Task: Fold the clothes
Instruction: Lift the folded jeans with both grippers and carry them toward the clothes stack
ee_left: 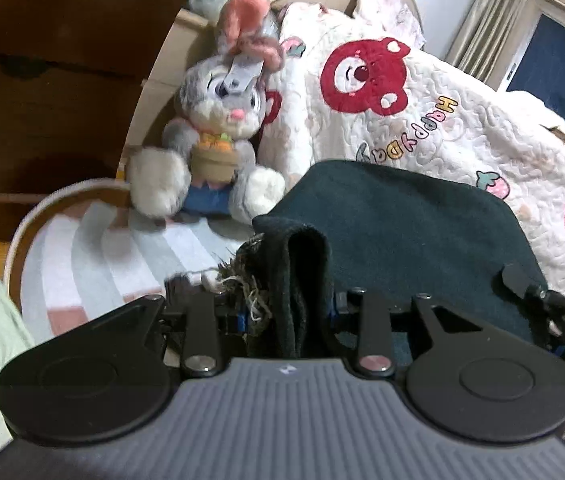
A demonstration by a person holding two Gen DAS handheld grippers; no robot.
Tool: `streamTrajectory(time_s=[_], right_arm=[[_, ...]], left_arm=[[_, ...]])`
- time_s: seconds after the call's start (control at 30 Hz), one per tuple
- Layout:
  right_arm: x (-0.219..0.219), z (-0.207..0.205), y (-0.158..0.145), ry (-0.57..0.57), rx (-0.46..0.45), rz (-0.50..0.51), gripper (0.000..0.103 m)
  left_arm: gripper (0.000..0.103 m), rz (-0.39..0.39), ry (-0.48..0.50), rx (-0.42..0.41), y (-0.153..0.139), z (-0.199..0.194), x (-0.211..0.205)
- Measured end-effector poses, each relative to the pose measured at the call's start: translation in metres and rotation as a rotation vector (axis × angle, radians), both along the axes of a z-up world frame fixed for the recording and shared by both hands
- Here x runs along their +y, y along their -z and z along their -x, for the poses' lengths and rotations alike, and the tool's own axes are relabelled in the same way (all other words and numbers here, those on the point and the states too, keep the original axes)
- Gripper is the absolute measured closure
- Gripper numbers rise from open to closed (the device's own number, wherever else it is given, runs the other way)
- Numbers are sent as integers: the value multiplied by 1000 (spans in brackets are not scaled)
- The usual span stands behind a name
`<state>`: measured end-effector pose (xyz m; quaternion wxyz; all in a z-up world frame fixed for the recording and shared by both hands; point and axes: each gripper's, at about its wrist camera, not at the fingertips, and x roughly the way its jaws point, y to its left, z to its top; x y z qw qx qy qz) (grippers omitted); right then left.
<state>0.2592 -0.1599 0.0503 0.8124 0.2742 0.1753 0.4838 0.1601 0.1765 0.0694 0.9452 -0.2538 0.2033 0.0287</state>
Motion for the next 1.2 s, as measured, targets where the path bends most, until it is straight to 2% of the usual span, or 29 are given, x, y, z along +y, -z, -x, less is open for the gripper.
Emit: streamTrajectory(time_s=[0.13, 0.23, 0.27, 0.33, 0.47, 0.5, 0.57, 0.63, 0.73, 0.77, 0.8, 0.83, 0.9, 0.97, 1.13, 1.2], right_arm=[[-9, -25, 33, 60, 33, -75, 70], [-15, -44, 59, 111, 69, -127, 68], [-16, -52, 76, 148, 128, -120, 66], [-14, -53, 89, 172, 167, -112, 64], [-10, -57, 115, 217, 240, -93, 63], [-7, -56, 108, 215, 224, -78, 64], [-2, -55, 91, 206, 199, -61, 64], [3, -48, 75, 201, 127, -27, 64], [8, -47, 74, 234, 49, 84, 63], [7, -47, 83, 264, 75, 122, 58], [7, -48, 92, 295, 102, 159, 46], [6, -48, 101, 318, 129, 182, 34], [-5, -45, 110, 296, 187, 100, 33], [-14, -48, 109, 292, 227, 65, 33], [-33, -54, 99, 304, 285, -7, 32], [-45, -56, 97, 310, 310, -68, 32]], left_arm=[[71, -64, -10, -17, -4, -31, -9], [71, -151, 14, 41, -1, -77, -16], [71, -214, 48, 73, 5, -95, -22], [71, -299, 89, 134, 15, -119, -32], [71, -421, 139, 141, 20, -134, -33], [71, -443, 152, 129, 17, -135, -31], [71, -437, 146, 110, 10, -138, -25], [71, -406, 133, 111, 5, -144, -18], [70, -325, 143, 213, 19, -161, -9], [66, -290, 144, 270, 31, -167, -7], [62, -289, 145, 304, 41, -169, -8], [60, -332, 144, 310, 47, -168, -13], [58, -398, 152, 301, 49, -165, -19], [56, -412, 154, 280, 44, -161, -18], [57, -451, 155, 146, 23, -142, -20], [59, -467, 155, 92, 15, -134, -21]])
